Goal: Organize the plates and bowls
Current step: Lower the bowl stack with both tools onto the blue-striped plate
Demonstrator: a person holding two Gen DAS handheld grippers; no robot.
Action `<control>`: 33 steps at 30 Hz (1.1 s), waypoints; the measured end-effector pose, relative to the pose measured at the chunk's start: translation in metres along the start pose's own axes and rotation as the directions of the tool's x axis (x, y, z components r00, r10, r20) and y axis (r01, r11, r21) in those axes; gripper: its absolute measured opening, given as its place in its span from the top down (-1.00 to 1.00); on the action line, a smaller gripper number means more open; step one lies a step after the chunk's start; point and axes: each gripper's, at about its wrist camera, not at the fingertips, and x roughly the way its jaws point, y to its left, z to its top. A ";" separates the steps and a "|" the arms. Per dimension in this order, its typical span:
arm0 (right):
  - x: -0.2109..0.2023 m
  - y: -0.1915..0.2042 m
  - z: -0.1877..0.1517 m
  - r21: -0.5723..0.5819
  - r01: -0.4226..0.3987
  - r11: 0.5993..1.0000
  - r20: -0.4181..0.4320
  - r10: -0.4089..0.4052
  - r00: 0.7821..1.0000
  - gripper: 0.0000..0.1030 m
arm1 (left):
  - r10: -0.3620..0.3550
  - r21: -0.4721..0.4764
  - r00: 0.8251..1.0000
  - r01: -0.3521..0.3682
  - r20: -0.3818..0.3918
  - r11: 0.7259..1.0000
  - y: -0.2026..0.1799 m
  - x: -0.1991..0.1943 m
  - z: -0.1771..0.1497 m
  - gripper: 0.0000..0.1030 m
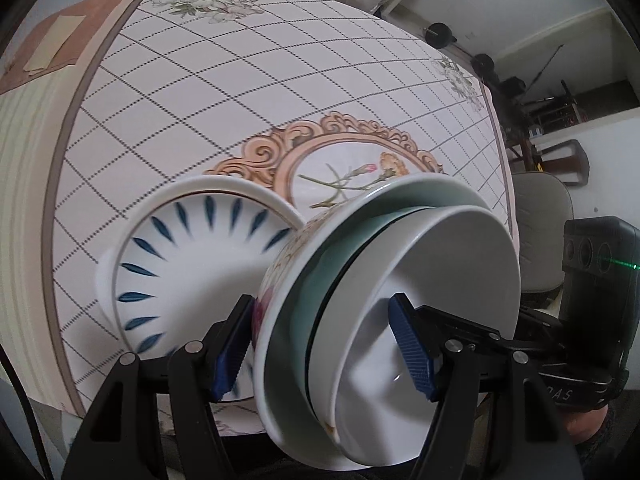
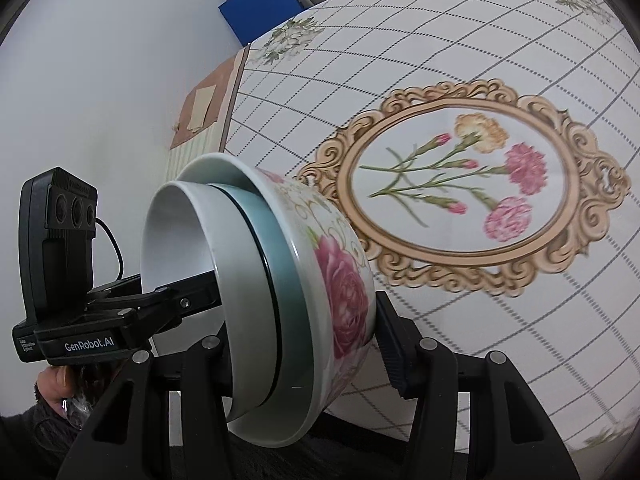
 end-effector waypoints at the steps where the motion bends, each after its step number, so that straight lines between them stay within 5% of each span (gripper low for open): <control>1: 0.003 0.002 0.000 0.003 0.000 1.000 0.001 0.000 1.000 -0.06 | 0.001 0.001 1.000 -0.001 -0.003 1.000 0.004 -0.001 0.000 -0.28; 33: 0.097 0.043 0.016 0.002 0.016 1.000 -0.087 -0.015 0.996 -0.06 | 0.023 -0.078 0.999 -0.026 -0.043 0.997 0.100 0.010 0.007 -0.28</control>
